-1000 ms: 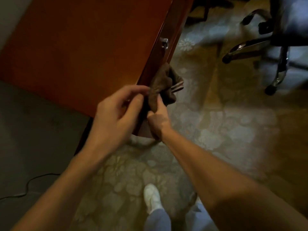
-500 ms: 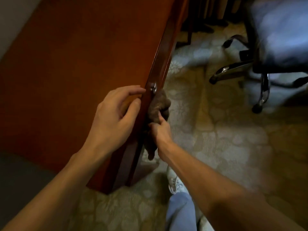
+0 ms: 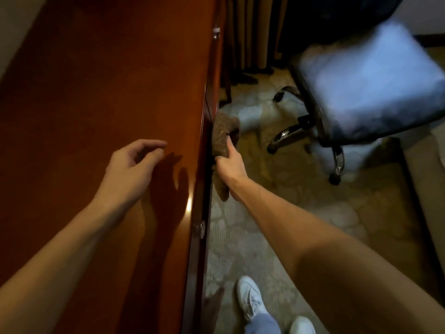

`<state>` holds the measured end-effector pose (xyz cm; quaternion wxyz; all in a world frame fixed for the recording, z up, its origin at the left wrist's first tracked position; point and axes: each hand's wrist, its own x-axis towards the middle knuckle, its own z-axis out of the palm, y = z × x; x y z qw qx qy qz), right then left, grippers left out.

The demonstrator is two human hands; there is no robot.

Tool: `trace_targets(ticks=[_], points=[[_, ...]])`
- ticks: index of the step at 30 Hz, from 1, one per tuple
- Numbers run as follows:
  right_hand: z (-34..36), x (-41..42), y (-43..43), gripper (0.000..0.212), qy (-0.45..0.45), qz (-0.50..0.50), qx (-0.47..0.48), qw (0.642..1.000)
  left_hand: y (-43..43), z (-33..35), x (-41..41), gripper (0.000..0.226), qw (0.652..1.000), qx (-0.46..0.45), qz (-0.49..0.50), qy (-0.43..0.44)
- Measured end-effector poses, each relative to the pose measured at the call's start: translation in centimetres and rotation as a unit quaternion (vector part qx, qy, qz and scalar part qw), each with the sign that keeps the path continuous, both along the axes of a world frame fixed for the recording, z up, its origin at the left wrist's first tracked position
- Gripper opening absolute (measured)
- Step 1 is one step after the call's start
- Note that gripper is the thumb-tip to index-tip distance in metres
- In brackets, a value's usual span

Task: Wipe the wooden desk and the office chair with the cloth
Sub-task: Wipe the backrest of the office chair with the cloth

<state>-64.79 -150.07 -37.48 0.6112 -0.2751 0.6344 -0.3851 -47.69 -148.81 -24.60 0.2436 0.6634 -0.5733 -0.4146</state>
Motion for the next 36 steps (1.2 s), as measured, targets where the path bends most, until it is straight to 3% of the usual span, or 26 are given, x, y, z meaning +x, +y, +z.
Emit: trace_targets(ticks=[3,7,11,19,24,29,36], points=[[-1.6,0.3,-2.1,0.079,0.001,0.029,0.014,0.999,-3.2,-0.8,-1.5,0.025,0.998,0.001,-0.05,-0.048],[-1.2,0.0,1.7,0.052,0.011,0.015,0.023,1.0,-7.4,-3.7,-3.2,0.052,0.98,-0.035,-0.108,-0.163],[-3.0,-0.4,1.8,0.066,-0.05,0.032,0.028,0.998,-13.2,-5.9,-5.6,0.063,0.954,-0.092,-0.14,-0.248],[-4.6,-4.9,-15.6,0.069,-0.147,-0.022,0.062,0.987,-26.8,-5.9,-9.0,0.082,0.916,-0.101,-0.179,-0.346],[-3.7,-8.9,-27.4,0.071,-0.165,-0.047,0.077,0.982,-33.2,-3.5,-12.1,0.087,0.844,-0.078,-0.255,-0.465],[2.5,-12.6,-33.9,0.068,-0.16,-0.081,0.078,0.981,-37.4,-0.1,-13.6,0.072,0.85,-0.041,-0.281,-0.444],[12.5,-15.0,-35.1,0.062,-0.149,-0.103,0.062,0.981,-37.5,6.5,-16.0,0.057,0.892,-0.094,-0.245,-0.368]])
